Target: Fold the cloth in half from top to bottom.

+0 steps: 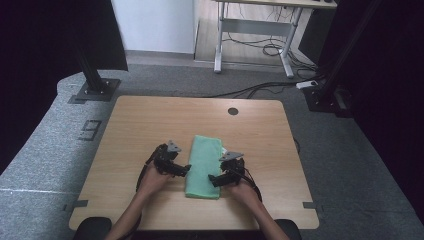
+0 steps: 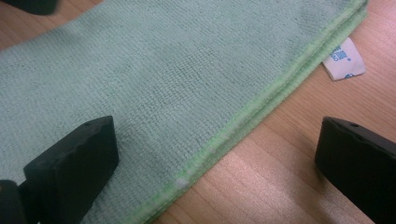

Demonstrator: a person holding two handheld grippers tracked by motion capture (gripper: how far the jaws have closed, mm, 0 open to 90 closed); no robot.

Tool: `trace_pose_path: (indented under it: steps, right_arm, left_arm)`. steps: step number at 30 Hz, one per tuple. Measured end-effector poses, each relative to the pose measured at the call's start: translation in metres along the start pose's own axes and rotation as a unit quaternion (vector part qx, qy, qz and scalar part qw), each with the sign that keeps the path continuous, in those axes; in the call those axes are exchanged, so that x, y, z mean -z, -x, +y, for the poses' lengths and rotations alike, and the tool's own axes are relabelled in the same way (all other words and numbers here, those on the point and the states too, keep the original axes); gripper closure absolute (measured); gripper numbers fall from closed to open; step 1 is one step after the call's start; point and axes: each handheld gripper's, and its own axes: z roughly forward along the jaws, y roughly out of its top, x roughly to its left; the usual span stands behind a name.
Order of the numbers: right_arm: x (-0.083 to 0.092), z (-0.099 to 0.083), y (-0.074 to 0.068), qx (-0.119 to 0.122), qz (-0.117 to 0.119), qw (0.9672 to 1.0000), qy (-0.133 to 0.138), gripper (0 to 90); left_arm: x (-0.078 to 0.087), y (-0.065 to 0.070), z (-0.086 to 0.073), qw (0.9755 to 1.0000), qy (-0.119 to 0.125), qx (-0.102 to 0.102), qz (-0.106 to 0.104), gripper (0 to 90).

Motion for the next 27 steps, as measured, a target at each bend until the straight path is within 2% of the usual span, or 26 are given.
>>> trace_pose_path:
  steps: [5,9,15,18,27]
  right_arm:
    - [0.001,-0.001,0.000,0.001,0.001,1.0000,0.001,0.0]
    - [0.001,-0.002,-0.001,-0.001,-0.001,1.0000,0.002,0.0]
    - [0.004,-0.004,-0.003,0.000,0.000,1.0000,-0.001,0.0]
    - [0.006,-0.006,-0.006,0.002,0.002,1.0000,-0.002,0.0]
    - [0.015,-0.014,-0.015,0.015,0.013,0.9998,-0.005,0.0]
  left_arm:
    - [-0.017,0.001,0.005,0.9993,-0.023,-0.002,0.030,0.0]
    - [-0.018,0.001,0.001,0.9995,-0.022,0.004,0.023,0.0]
    - [-0.013,0.007,-0.002,0.9990,-0.031,-0.018,0.028,0.0]
    - [-0.010,0.009,-0.006,0.9991,-0.031,-0.017,0.022,0.0]
    - [-0.001,0.015,-0.022,0.9997,-0.024,0.002,-0.009,0.0]
